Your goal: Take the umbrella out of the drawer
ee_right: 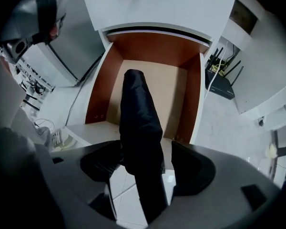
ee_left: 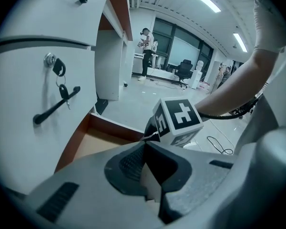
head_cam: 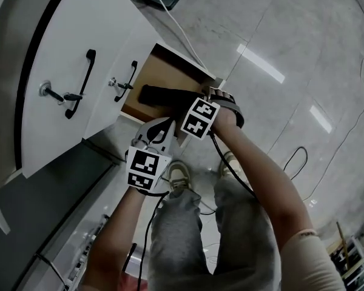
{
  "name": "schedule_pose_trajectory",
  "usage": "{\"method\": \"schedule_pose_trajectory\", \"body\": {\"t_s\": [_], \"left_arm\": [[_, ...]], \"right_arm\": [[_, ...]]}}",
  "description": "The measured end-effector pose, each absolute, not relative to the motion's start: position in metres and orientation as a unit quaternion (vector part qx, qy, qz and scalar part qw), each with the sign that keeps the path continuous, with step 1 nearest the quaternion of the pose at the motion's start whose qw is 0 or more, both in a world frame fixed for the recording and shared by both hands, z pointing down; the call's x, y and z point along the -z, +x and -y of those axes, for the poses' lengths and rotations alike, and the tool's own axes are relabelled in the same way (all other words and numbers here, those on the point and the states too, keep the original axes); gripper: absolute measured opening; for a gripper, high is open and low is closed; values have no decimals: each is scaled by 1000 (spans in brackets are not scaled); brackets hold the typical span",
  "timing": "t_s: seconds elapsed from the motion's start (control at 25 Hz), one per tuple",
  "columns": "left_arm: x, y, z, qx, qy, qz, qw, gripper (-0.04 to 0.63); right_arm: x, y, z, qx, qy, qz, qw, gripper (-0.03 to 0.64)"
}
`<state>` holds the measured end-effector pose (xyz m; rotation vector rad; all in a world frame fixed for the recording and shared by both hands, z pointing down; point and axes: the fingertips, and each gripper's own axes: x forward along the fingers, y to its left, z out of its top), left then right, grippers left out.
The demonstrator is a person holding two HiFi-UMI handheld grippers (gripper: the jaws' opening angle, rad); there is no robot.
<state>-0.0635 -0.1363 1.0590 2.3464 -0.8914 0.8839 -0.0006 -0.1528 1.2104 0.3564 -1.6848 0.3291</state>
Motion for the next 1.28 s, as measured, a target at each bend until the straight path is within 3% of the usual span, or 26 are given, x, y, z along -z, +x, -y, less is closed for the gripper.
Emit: {"method": "schedule_pose_trajectory", "body": {"t_s": [0.12, 0.2, 0.28, 0.64, 0.88, 1.08, 1.28], "left_arm": [[-1066, -62, 133, -323, 853, 328, 244, 8], [-1066, -60, 129, -324, 853, 328, 246, 8], [-1060, -57, 127, -321, 855, 327, 246, 8], [-1028, -64, 114, -331, 849, 327, 250, 8], [-968, -63, 103, -333, 844, 329, 264, 8], [-895, -59, 101, -320, 844, 336, 267, 8], [-812, -61, 97, -303, 848, 337, 274, 8]], "right_arm": [[-1210, -1, 154, -139, 149, 737, 645, 303], [-1208, -1, 152, -115, 137, 741, 648, 210], [-1204, -1, 149, -91, 133, 747, 645, 178], [-1167, -1, 132, -163, 208, 774, 576, 123], [-1073, 25, 130, -196, 262, 777, 537, 55], [-989, 39, 125, -194, 275, 784, 522, 54], [-876, 39, 120, -232, 327, 795, 456, 52]]}}
